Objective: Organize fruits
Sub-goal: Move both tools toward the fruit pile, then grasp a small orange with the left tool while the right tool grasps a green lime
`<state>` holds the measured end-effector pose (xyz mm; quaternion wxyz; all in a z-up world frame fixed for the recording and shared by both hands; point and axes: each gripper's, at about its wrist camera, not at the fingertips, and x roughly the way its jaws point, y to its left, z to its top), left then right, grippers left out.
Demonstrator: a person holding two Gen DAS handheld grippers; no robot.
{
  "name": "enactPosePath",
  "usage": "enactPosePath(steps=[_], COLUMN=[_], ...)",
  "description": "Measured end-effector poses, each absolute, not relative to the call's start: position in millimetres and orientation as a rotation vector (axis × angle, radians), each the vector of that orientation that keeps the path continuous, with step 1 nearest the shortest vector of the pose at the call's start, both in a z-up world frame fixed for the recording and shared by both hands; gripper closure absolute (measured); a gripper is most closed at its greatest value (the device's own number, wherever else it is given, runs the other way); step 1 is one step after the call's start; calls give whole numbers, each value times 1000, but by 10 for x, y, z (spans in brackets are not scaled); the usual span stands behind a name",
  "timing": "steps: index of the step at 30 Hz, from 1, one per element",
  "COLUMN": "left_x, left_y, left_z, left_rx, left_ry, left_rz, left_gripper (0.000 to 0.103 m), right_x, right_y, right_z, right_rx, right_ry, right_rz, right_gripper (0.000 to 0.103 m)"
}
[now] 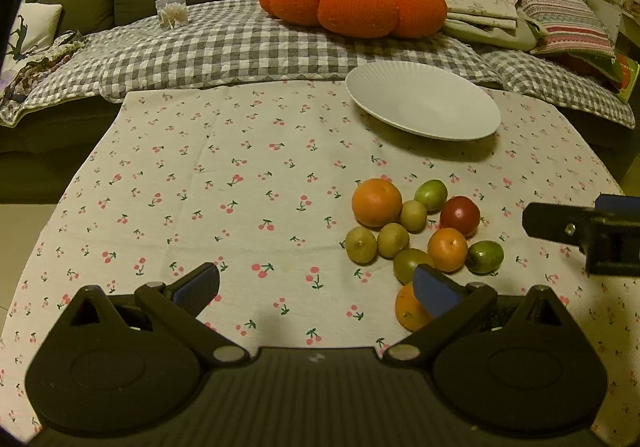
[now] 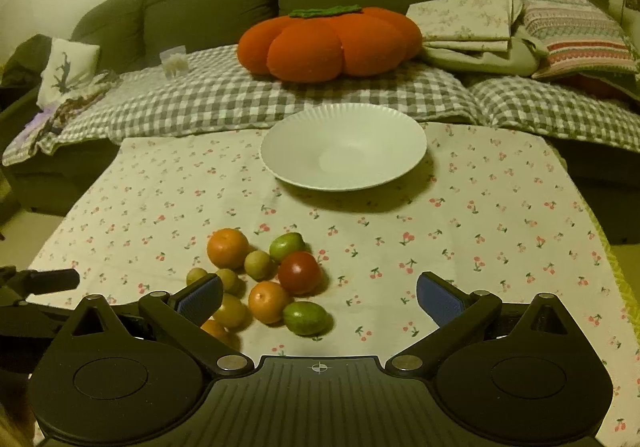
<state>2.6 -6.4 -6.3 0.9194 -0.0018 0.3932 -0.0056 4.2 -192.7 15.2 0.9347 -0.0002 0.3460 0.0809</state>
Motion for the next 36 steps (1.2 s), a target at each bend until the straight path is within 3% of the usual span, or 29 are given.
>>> enactPosePath(steps=[10,19,29,33,36], left_x=[26,3,9,35,56], left_y=[-52,-106,-345,-389,-419], left_z=[-66,-184,-393,-461,-477], left_rx=[-50,-84,-64,-54,-36], left_ry=[796,799,870,881,867], left_rz=[-57,-130,-257,-265,-259], left_gripper=[1,4,36,51,56], right_x=[206,542,546,544,558], right_y=[-1987,-1971,-2044,-2038,-2023], right_z=[119,80,-129,-183,-211], right_rx=[67,73,94,78,81], right_ry=[767,850,942,967,975], right_rz=[201,249,273,270,280], right_gripper=[2,9,35,39,40])
